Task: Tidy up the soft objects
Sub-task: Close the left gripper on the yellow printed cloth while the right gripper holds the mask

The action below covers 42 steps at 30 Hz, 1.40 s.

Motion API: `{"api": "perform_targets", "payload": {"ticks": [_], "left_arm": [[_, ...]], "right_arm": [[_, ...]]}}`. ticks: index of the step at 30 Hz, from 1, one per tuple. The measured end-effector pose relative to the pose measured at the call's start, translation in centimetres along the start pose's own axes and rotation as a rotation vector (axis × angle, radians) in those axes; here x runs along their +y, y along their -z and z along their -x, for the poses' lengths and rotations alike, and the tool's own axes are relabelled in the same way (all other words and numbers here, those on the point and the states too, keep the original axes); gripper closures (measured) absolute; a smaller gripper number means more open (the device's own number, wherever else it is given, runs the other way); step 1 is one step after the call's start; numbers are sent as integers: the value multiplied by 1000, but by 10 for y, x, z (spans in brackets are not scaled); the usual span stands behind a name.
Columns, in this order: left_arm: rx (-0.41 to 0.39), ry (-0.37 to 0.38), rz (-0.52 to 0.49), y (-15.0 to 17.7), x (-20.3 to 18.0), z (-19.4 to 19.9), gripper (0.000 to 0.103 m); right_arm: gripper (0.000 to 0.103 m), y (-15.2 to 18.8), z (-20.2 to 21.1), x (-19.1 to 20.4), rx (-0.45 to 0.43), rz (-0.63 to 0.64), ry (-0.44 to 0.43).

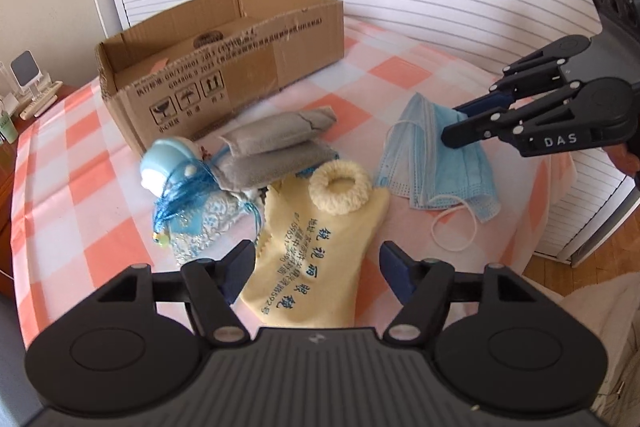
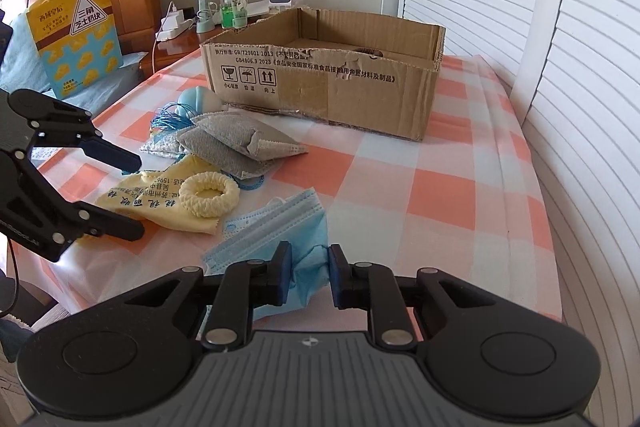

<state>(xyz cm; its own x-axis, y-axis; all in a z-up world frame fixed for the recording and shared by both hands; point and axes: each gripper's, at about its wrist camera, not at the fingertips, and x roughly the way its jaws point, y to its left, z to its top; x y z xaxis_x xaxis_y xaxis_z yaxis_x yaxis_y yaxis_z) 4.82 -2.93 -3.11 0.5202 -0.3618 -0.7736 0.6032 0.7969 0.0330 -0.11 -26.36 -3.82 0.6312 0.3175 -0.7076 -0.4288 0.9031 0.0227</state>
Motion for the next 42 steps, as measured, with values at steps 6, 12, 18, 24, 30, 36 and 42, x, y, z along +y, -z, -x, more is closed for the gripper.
{"api": "perform_targets", "payload": {"ticks": [6,12,18,24,30,36,42], "left_arm": [[13,28,76,0,8,-15,43],[3,26,80,-4,4,-15,91],[-5,-14,33,-6,-2,-1,98],[-39,-50,-24,-20,1,29,98],[-45,-41,-28,-25,7,42,87],[21,-16,32,1,3,24,29],[96,-71,158,23,11,10,29]], "right_arm": [[80,0,-2,-2,3,-9,-5],[80,2,-3,-4,2,-18,-3],[80,0,2,-6,-13,-19,8],[80,-7,13,-8,-44,-15,14],[80,-13,22,-7,-73,-1,20],[80,-11,21,-5,-67,-3,15],[80,-9,19,-7,-60,-16,14]]}}
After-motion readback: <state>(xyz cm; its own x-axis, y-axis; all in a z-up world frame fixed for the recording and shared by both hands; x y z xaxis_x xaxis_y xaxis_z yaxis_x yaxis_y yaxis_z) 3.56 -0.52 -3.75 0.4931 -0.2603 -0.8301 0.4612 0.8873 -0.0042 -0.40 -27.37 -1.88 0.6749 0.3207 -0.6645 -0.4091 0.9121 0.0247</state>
